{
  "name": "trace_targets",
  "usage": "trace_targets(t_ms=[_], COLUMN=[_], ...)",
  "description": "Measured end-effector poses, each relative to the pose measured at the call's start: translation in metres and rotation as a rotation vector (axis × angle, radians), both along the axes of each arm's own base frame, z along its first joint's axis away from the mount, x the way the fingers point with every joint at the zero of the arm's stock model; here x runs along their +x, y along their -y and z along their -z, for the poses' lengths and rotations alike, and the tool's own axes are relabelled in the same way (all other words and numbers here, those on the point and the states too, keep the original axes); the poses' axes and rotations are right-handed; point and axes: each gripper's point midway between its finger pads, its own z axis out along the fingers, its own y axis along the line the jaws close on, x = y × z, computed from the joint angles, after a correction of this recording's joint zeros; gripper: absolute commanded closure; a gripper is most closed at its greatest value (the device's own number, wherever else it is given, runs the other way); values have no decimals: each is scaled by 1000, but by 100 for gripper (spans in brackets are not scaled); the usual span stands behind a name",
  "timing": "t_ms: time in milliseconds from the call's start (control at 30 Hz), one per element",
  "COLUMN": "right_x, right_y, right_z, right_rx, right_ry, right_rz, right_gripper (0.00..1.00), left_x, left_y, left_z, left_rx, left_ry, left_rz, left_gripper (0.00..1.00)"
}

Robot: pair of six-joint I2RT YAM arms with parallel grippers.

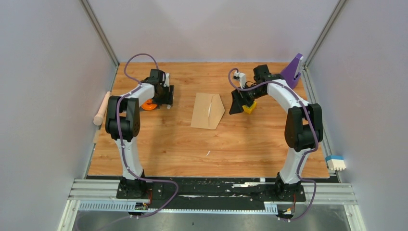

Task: Place the letter into the envelope and seal it
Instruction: Place the solid glue at the center of the board.

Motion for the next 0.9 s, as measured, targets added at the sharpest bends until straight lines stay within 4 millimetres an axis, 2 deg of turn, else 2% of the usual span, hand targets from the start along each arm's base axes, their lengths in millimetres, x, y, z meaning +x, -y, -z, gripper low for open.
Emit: trace_targets(t_ms=[267,433,500,533,633,733,900], right_x=[0,1,2,3,10,17,32], right_y=[0,0,0,-1,-3,-7,-18], right_z=[2,7,12,14,24,33,38], right_rx=[-4,-8,-11,-11,-12,0,41], right_ry=[-23,-45,-63,-73,-109,-143,-175], right_rz=[19,35,51,58,85,101,106], right_gripper=[0,0,0,0,0,0,0], left_x=[-1,-2,-3,-3,-4,-3,3], left_y=[-2,0,5,7,16,26,60], left_z=[0,-1,-2,-3,-8,-21,-60], left_rx=[8,-1,-26,-36,-77,-103,-135], left_ry=[-4,-11,-14,-14,-12,7,100], left_rz=[-5,1,12,18,38,64,141], left_gripper=[27,17,10,3,0,0,0])
